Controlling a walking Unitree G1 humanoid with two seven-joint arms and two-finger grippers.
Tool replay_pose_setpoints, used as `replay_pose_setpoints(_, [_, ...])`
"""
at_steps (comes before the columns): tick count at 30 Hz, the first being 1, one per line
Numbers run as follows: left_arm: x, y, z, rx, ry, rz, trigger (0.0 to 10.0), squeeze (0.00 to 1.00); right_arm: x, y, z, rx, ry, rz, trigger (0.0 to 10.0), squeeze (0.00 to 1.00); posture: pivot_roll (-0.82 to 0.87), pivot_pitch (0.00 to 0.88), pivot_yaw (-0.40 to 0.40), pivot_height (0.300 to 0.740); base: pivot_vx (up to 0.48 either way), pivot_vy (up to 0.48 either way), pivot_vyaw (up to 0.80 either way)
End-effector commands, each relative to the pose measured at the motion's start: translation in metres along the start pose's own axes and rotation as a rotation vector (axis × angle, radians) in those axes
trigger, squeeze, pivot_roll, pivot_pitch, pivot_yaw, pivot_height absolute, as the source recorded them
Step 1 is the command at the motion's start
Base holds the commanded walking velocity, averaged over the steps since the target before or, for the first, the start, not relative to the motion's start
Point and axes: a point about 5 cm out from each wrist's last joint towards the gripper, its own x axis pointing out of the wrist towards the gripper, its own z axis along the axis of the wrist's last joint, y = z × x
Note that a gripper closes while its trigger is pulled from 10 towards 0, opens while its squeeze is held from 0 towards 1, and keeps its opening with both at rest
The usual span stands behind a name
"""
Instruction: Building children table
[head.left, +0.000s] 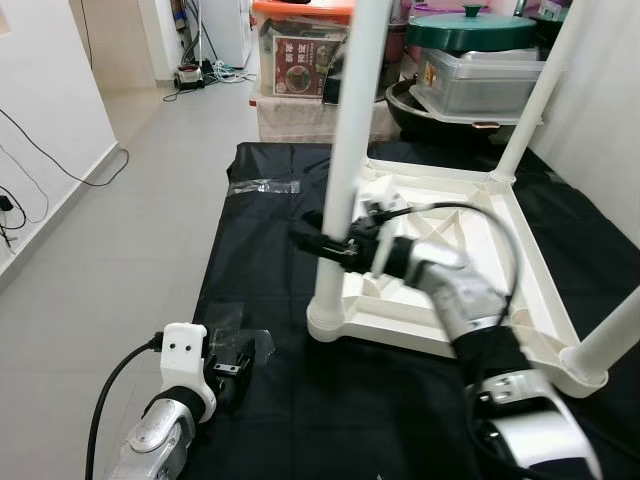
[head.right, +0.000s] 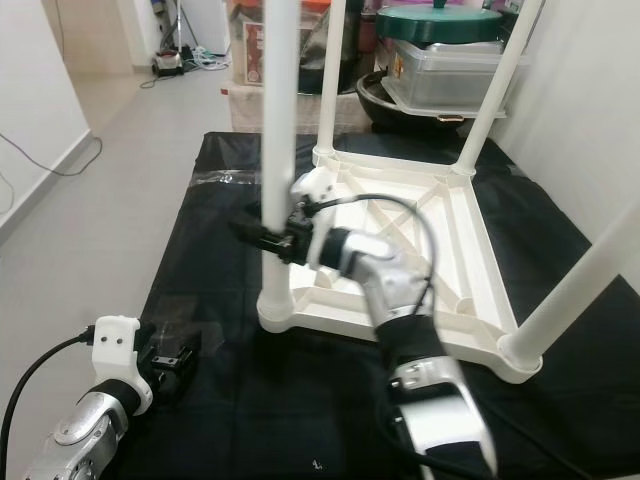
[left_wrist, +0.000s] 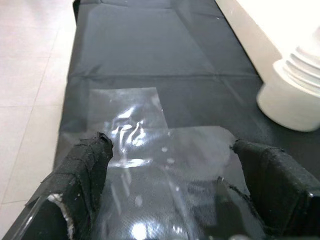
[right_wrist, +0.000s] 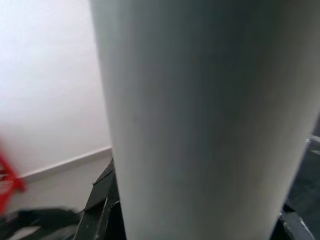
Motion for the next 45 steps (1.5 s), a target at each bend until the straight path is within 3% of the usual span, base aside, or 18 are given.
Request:
replay_pose_setpoints(1, [-0.004, 0.001, -0.003, 0.012, 0.016, 0.006, 10.0, 0.0, -0.016, -0.033, -0.027, 0.081, 0.112, -0.462, 0.0, 0.0, 0.06, 0.0, -0.057, 0.74, 0.0, 0.0, 0.0])
replay_pose_setpoints(3, [-0.005, 0.001, -0.004, 0.014, 0.02, 0.004, 10.0, 0.0, -0.06, -0.059, -0.056, 0.185, 0.225, -1.019, 0.0, 0.0, 0.05, 0.0, -0.055, 0.74, 0.0, 0.0, 0.0])
replay_pose_setpoints(5, [-0.005, 0.002, -0.004, 0.013, 0.02, 0.005, 10.0, 0.0, -0.083, -0.058, -0.068, 0.176, 0.255, -1.16, 0.0, 0.0, 0.05, 0.0, -0.05, 0.74, 0.0, 0.0, 0.0])
replay_pose_setpoints(11, [-0.004, 0.002, -0.004, 0.011, 0.021, 0.004, 10.0, 0.0, -0.103, -0.026, -0.078, 0.128, 0.264, -1.123, 0.0, 0.0, 0.03, 0.0, -0.032, 0.74, 0.0, 0.0, 0.0])
replay_pose_setpoints(12, [-0.004, 0.002, -0.004, 0.011, 0.023, 0.0, 10.0, 0.0, -0.097, -0.02, -0.076, 0.135, 0.258, -1.048, 10.0, 0.0, 0.03, 0.0, -0.029, 0.74, 0.0, 0.0, 0.0])
replay_pose_setpoints(14, [-0.003, 0.001, -0.005, 0.011, 0.026, -0.006, 10.0, 0.0, -0.083, -0.014, -0.069, 0.15, 0.205, -0.914, 10.0, 0.0, 0.02, 0.0, -0.02, 0.74, 0.0, 0.0, 0.0])
replay_pose_setpoints(15, [-0.002, 0.0, -0.005, 0.013, 0.029, -0.014, 10.0, 0.0, -0.068, -0.011, -0.054, 0.15, 0.108, -0.757, 10.0, 1.0, 0.02, 0.0, -0.023, 0.74, 0.0, 0.0, 0.0])
replay_pose_setpoints(18, [0.0, -0.002, -0.006, 0.016, 0.031, -0.021, 10.0, 0.0, -0.053, -0.007, -0.037, 0.139, 0.002, -0.637, 10.0, 1.0, 0.02, 0.0, -0.023, 0.74, 0.0, 0.0, 0.0])
replay_pose_setpoints(19, [0.001, -0.001, -0.005, 0.016, 0.027, -0.02, 10.0, 0.0, -0.042, -0.006, -0.023, 0.138, -0.027, -0.513, 10.0, 0.13, 0.03, 0.0, -0.031, 0.74, 0.0, 0.0, 0.0])
replay_pose_setpoints(20, [0.001, -0.001, -0.004, 0.015, 0.021, -0.017, 10.0, 0.0, -0.031, 0.0, -0.005, 0.14, -0.047, -0.307, 10.0, 0.0, 0.04, 0.0, -0.033, 0.74, 0.0, 0.0, 0.0])
replay_pose_setpoints(25, [0.001, -0.002, -0.005, 0.014, 0.02, -0.017, 10.0, 0.0, -0.032, 0.014, 0.018, 0.08, -0.08, 0.131, 10.0, 0.0, 0.04, 0.0, -0.036, 0.74, 0.0, 0.0, 0.0])
replay_pose_setpoints(33, [0.002, -0.003, -0.004, 0.018, 0.016, -0.023, 10.0, 0.0, -0.015, 0.012, 0.012, 0.055, -0.051, 0.279, 9.1, 0.0, 0.05, 0.0, -0.047, 0.74, 0.0, 0.0, 0.0])
replay_pose_setpoints(34, [0.002, -0.002, -0.003, 0.02, 0.013, -0.022, 10.0, 0.0, -0.006, 0.003, 0.002, 0.05, -0.001, 0.125, 0.0, 0.0, 0.06, 0.0, -0.05, 0.74, 0.0, 0.0, 0.0])
replay_pose_setpoints(35, [0.001, -0.001, -0.002, 0.022, 0.011, -0.02, 10.0, 0.0, -0.001, -0.009, -0.008, 0.021, 0.064, -0.084, 0.0, 0.0, 0.07, 0.0, -0.052, 0.74, 0.0, 0.0, 0.0])
replay_pose_setpoints(37, [0.001, -0.001, -0.002, 0.022, 0.011, -0.02, 10.0, 0.0, -0.001, -0.009, -0.008, 0.021, 0.064, -0.084, 0.0, 0.0, 0.07, 0.0, -0.052, 0.74, 0.0, 0.0, 0.0])
replay_pose_setpoints(38, [-0.002, 0.001, -0.002, 0.024, 0.013, -0.013, 10.0, 0.0, -0.02, -0.049, -0.026, 0.077, 0.164, -0.714, 0.0, 0.0, 0.07, 0.0, -0.054, 0.74, 0.0, 0.0, 0.0])
replay_pose_setpoints(41, [-0.005, 0.002, -0.004, 0.023, 0.018, -0.007, 10.0, 0.0, -0.064, -0.067, -0.051, 0.17, 0.216, -1.116, 0.0, 0.0, 0.07, 0.0, -0.059, 0.74, 0.0, 0.0, 0.0])
replay_pose_setpoints(45, [-0.007, 0.001, -0.004, 0.019, 0.019, -0.003, 10.0, 0.0, -0.091, -0.043, -0.067, 0.14, 0.23, -1.175, 0.0, 0.0, 0.07, 0.0, -0.049, 0.74, 0.0, 0.0, 0.0])
